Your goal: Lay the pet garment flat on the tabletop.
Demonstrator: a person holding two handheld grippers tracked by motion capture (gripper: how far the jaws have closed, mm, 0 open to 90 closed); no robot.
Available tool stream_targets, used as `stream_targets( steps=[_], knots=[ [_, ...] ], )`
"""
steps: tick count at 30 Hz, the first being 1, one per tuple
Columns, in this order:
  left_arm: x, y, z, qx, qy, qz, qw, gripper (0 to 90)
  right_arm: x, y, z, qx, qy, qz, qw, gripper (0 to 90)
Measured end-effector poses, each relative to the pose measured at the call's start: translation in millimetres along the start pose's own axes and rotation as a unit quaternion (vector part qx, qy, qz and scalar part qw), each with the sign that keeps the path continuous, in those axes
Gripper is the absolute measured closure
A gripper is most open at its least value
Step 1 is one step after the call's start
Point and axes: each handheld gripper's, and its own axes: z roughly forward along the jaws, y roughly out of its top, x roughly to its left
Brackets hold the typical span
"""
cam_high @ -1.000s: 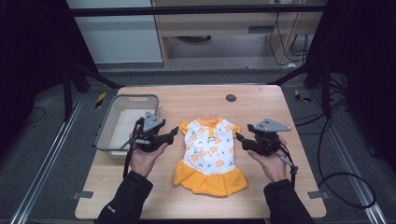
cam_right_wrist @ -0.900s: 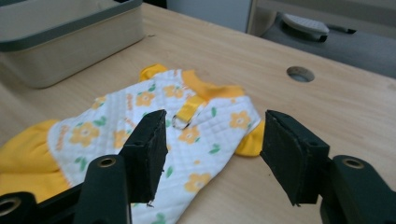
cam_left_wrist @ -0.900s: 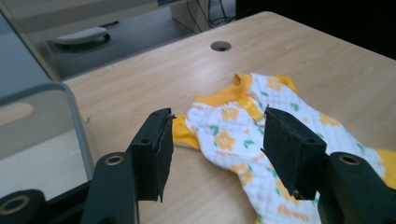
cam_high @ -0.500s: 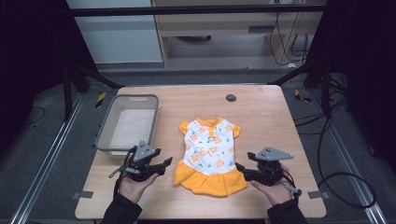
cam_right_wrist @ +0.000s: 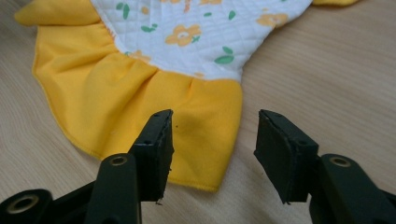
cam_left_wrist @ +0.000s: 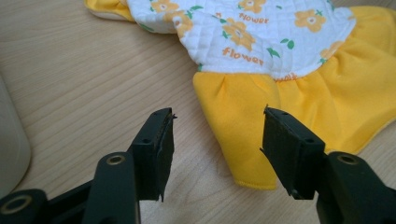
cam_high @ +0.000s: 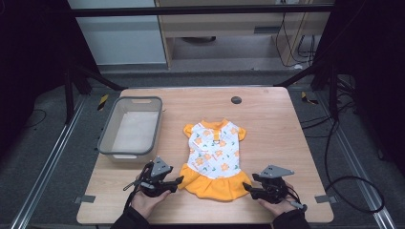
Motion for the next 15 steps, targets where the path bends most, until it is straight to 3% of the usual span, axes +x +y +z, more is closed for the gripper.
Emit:
stream_targets(
  steps=[4,8,12,15],
  knots=[
    [1.7,-4.4,10.3,0.018,-0.012,-0.009,0.9997,49.5,0.9,-3.1,4.7,0.017,0.003,-0.002,0.9998,52.5],
    [2.3,-6.1,17.2,0.031,-0.013,-0.003,0.9994,57.0,3.6,-3.3,9.1,0.032,0.005,-0.001,0.9995,60.3],
    [3.6,-6.6,20.6,0.036,-0.03,-0.009,0.9989,68.0,7.1,-2.4,10.5,0.043,0.006,-0.005,0.999,70.1],
    [1.7,-7.1,22.7,0.043,-0.03,-0.002,0.9986,76.9,8.2,-1.7,10.8,0.047,0.01,-0.008,0.9988,77.5]
  ],
)
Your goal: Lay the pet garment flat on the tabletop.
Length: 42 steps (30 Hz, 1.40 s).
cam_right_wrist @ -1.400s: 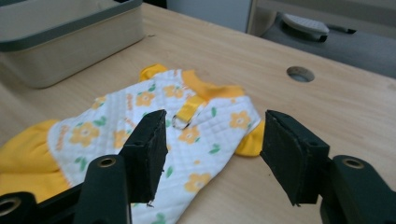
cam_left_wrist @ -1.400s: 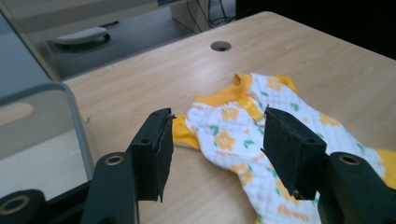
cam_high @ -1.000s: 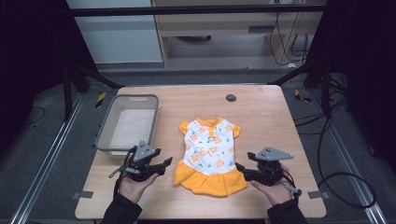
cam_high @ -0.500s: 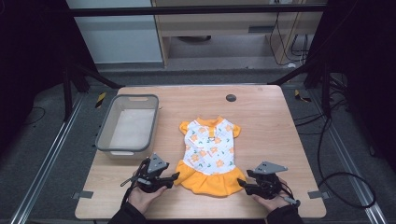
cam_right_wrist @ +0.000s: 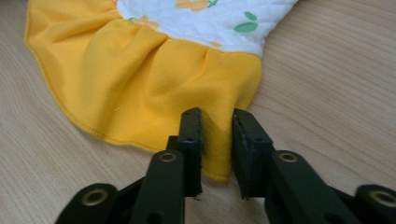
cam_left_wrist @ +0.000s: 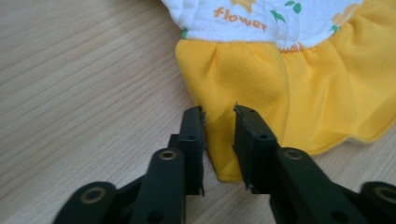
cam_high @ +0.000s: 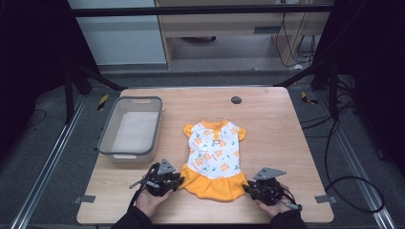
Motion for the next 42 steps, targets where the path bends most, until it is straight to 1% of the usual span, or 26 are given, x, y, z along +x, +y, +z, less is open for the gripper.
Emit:
stream_targets(
  steps=[3,4,8,11,13,16,17,19,20,21,22,23,24,25,27,28,30,32,33,34,36,38,39,40,41,42],
  knots=[
    [-0.8,0.5,0.5,0.001,-0.001,0.002,1.0,85.6,1.4,1.2,0.0,0.002,0.003,-0.004,1.0,82.0],
    [-0.8,0.5,0.2,0.0,-0.002,0.001,1.0,86.5,1.7,1.7,-0.5,0.001,0.005,-0.004,1.0,82.6],
    [-1.6,1.9,-5.9,-0.009,-0.005,0.004,0.9999,88.1,-0.3,3.8,-5.1,-0.004,0.008,-0.006,0.9999,83.3],
    [-1.2,5.9,-18.3,-0.036,-0.007,-0.002,0.9993,88.4,-3.3,5.9,-12.1,-0.018,0.011,-0.005,0.9998,83.3],
    [0.1,7.3,-25.5,-0.048,-0.002,-0.003,0.9989,88.5,-5.5,6.6,-16.9,-0.022,0.012,0.001,0.9997,83.2],
    [2.9,7.5,-28.1,-0.05,-0.001,-0.007,0.9987,88.6,-9.2,6.4,-19.1,-0.023,0.009,0.004,0.9997,83.1],
    [4.7,7.3,-25.8,-0.043,0.005,-0.006,0.999,88.5,-14.7,5.8,-19.6,-0.023,0.008,0.01,0.9997,82.7],
    [5.0,7.3,-23.1,-0.037,0.011,-0.004,0.9992,88.5,-16.4,5.7,-19.1,-0.024,0.005,0.011,0.9997,82.1],
    [4.6,7.1,-14.8,-0.017,0.027,0.005,0.9995,88.4,-21.2,5.8,-15.7,-0.025,-0.01,0.011,0.9996,81.1],
    [4.6,7.1,-14.8,-0.017,0.027,0.005,0.9995,88.4,-21.2,5.8,-15.7,-0.025,-0.01,0.011,0.9996,81.1],
    [3.3,5.4,-8.2,-0.006,0.033,0.011,0.9994,88.2,-25.1,6.6,-9.2,-0.017,-0.018,0.008,0.9997,79.9],
    [2.6,4.2,-5.5,0.001,0.038,0.017,0.9991,87.8,-24.9,6.8,-6.5,-0.014,-0.019,0.008,0.9997,78.9],
    [2.0,2.8,-4.0,0.0,0.04,0.018,0.9991,87.3,-24.3,7.2,-3.7,-0.006,-0.021,0.004,0.9998,77.3],
    [2.1,2.8,-4.8,0.0,0.039,0.018,0.9991,86.4,-22.6,7.4,-2.3,-0.007,-0.025,-0.003,0.9997,75.3],
    [2.6,3.8,-11.9,-0.021,0.042,0.016,0.9988,80.8,-20.3,8.1,-5.5,-0.019,-0.029,-0.008,0.9994,71.4],
    [2.8,5.2,-16.9,-0.032,0.044,0.015,0.9984,75.1,-18.9,8.7,-9.0,-0.032,-0.034,-0.011,0.9989,69.5],
    [1.8,8.1,-27.7,-0.061,0.051,0.017,0.9967,70.2,-17.5,9.5,-16.3,-0.06,-0.031,-0.012,0.9976,69.1],
    [0.6,12.6,-35.2,-0.084,0.053,0.016,0.9949,67.4,-16.8,12.1,-21.1,-0.085,-0.029,-0.012,0.9959,70.7],
    [0.6,12.6,-35.2,-0.084,0.053,0.016,0.9949,67.0,-16.8,12.1,-21.1,-0.085,-0.029,-0.012,0.9959,70.7],
    [-1.1,17.2,-36.1,-0.093,0.053,0.023,0.994,67.1,-16.7,18.0,-20.1,-0.101,-0.025,-0.014,0.9945,73.4],
    [-4.3,25.1,-28.7,-0.096,0.046,0.032,0.9939,67.5,-16.6,23.2,-16.3,-0.109,-0.021,-0.011,0.9937,74.9],
    [-6.8,32.4,-14.5,-0.087,0.04,0.044,0.9944,68.7,-16.0,30.2,-7.9,-0.116,-0.012,-0.011,0.9932,77.8],
    [-6.8,32.4,-14.5,-0.087,0.04,0.044,0.9944,69.3,-15.9,33.5,-0.7,-0.114,-0.007,-0.009,0.9934,79.4],
    [-7.3,37.3,-1.1,-0.078,0.029,0.041,0.9956,70.0,-16.3,35.5,5.5,-0.111,0.001,-0.005,0.9938,80.8],
    [-7.3,39.9,8.3,-0.074,0.021,0.044,0.9961,70.4,-16.5,36.9,10.3,-0.107,0.005,-0.003,0.9943,81.8],
    [-7.3,39.9,8.3,-0.074,0.021,0.044,0.9961,71.1,-16.5,36.9,10.3,-0.107,0.005,-0.003,0.9943,81.8]
  ],
)
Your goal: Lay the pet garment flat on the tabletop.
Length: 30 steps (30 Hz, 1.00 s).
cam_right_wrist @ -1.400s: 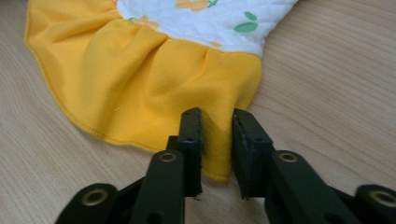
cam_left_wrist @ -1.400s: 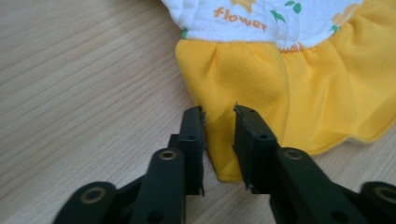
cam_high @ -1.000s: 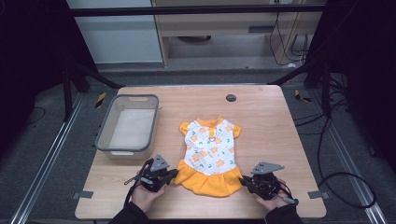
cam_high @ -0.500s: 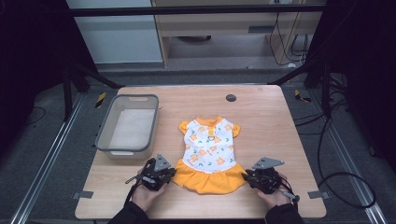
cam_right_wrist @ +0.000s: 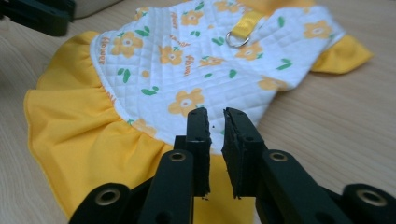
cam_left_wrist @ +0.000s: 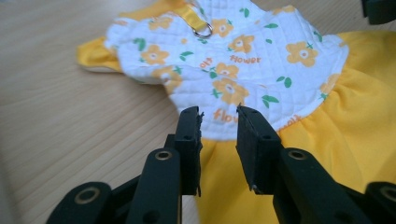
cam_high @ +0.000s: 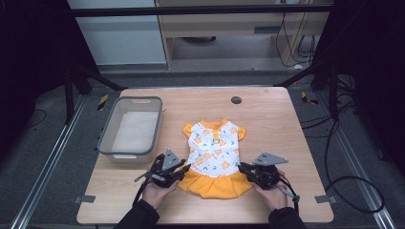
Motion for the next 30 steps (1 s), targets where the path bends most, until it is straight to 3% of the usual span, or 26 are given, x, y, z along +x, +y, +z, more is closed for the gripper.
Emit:
stream_targets(
  steps=[2,3,4,5,13,14,17,20,21,23,24,25,27,30],
  knots=[
    [-1.5,-1.8,17.1,0.029,-0.001,0.008,0.9995,71.6,0.6,-0.6,18.0,0.024,0.004,-0.002,0.9997,84.3],
    [-1.5,-1.8,17.1,0.029,-0.001,0.008,0.9995,72.1,0.6,-0.6,18.0,0.024,0.004,-0.002,0.9997,84.3],
    [-1.6,-7.4,23.2,0.053,-0.001,0.008,0.9986,73.0,1.4,-2.9,24.1,0.041,0.005,-0.007,0.9991,85.3],
    [-0.4,-10.2,23.6,0.06,-0.008,0.005,0.9981,73.4,1.8,-4.2,25.4,0.045,0.003,-0.01,0.9989,85.6],
    [-7.2,-20.1,12.4,0.068,-0.024,-0.006,0.9974,74.6,9.7,-10.1,21.7,0.068,0.011,-0.023,0.9973,86.4],
    [-11.6,-21.3,8.6,0.074,-0.029,-0.006,0.9968,74.5,12.5,-12.2,17.5,0.075,0.024,-0.022,0.9967,86.5],
    [-16.5,-22.9,5.1,0.076,-0.03,-0.004,0.9966,74.5,14.9,-15.0,12.8,0.079,0.032,-0.024,0.9961,86.6],
    [-17.8,-21.1,2.2,0.075,-0.033,-0.001,0.9966,74.7,15.6,-14.5,10.8,0.081,0.034,-0.023,0.9959,87.2],
    [-15.2,-13.4,-4.7,0.048,-0.031,-0.004,0.9983,74.9,15.8,-10.2,8.2,0.071,0.036,-0.024,0.9965,88.3],
    [-12.4,-7.7,-7.5,0.038,-0.031,-0.007,0.9988,73.8,15.2,-7.1,6.6,0.06,0.033,-0.027,0.9973,89.1],
    [-7.4,2.1,-11.1,0.021,-0.014,-0.006,0.9997,74.0,12.8,0.3,4.0,0.037,0.025,-0.027,0.9987,90.0],
    [-4.5,7.2,-11.2,0.015,-0.011,-0.006,0.9998,74.7,11.6,3.1,3.8,0.029,0.021,-0.022,0.9991,90.0],
    [-0.5,15.3,-7.1,0.005,-0.002,-0.006,1.0,76.6,6.7,10.3,6.6,0.017,0.01,-0.021,0.9996,90.0],
    [4.3,23.1,11.5,0.009,0.005,-0.006,0.9999,78.0,-2.5,19.0,18.6,0.014,0.001,-0.005,0.9999,90.0]
  ],
)
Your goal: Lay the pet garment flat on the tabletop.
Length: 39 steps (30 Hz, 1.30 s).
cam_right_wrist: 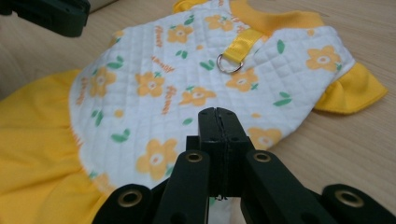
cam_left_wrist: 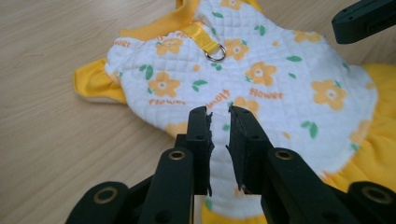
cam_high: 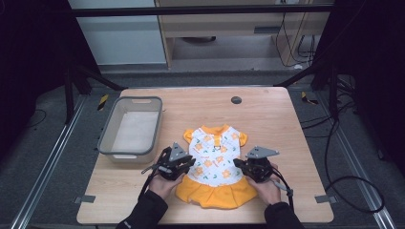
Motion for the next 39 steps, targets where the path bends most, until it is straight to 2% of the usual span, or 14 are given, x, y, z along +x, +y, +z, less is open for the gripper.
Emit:
stream_targets(
  steps=[3,4,8,11,18,21,23,24,27,28,30,33,36,39],
  knots=[
    [2.8,-0.2,15.3,0.011,0.001,-0.006,0.9999,78.2,-6.0,3.1,13.0,0.01,-0.008,0.003,0.9999,90.0],
    [5.2,-4.3,28.1,0.03,0.005,-0.008,0.9995,78.3,-9.5,1.8,23.4,0.027,-0.017,0.003,0.9995,90.0],
    [7.7,-17.3,38.5,0.05,0.008,-0.008,0.9987,78.4,-11.5,-5.8,33.1,0.057,-0.028,-0.002,0.998,90.0],
    [8.8,-19.4,36.2,0.048,0.005,-0.013,0.9987,78.5,-11.6,-6.0,35.0,0.057,-0.033,-0.005,0.9978,90.0],
    [-0.3,-22.1,28.8,0.06,0.006,-0.002,0.9982,78.1,-16.2,-5.7,39.3,0.048,-0.039,-0.004,0.9981,90.0],
    [-0.6,-22.2,26.8,0.057,0.008,-0.002,0.9984,73.9,-14.3,-4.9,36.1,0.047,-0.04,-0.004,0.9981,89.8],
    [0.4,-20.7,22.6,0.052,0.01,-0.004,0.9986,70.4,-13.9,-3.7,32.6,0.034,-0.035,-0.001,0.9988,89.1],
    [0.7,-18.8,14.7,0.041,0.012,-0.003,0.9991,68.9,-12.9,-0.6,24.3,0.015,-0.03,0.005,0.9994,88.0],
    [0.7,-17.8,3.6,0.028,0.013,0.0,0.9995,64.4,-13.0,1.5,15.9,0.001,-0.03,0.004,0.9996,86.1],
    [1.7,-18.7,-8.7,0.018,0.012,0.0,0.9998,62.3,-14.5,2.6,4.2,-0.017,-0.036,0.004,0.9992,82.2],
    [2.7,-20.6,-16.9,0.01,0.01,-0.004,0.9999,58.5,-16.6,2.0,-5.7,-0.025,-0.048,0.005,0.9985,76.8],
    [6.0,-29.5,-35.0,-0.006,0.013,-0.007,0.9999,54.2,-19.5,-0.1,-15.4,-0.036,-0.055,0.013,0.9978,70.5],
    [12.2,-40.7,-48.3,-0.016,0.017,-0.013,0.9997,43.3,-24.8,-6.8,-30.2,-0.051,-0.068,0.027,0.996,60.0],
    [23.1,-58.6,-67.7,-0.027,0.027,-0.036,0.9986,38.3,-26.7,-14.1,-37.3,-0.048,-0.081,0.022,0.9953,51.6]
  ],
)
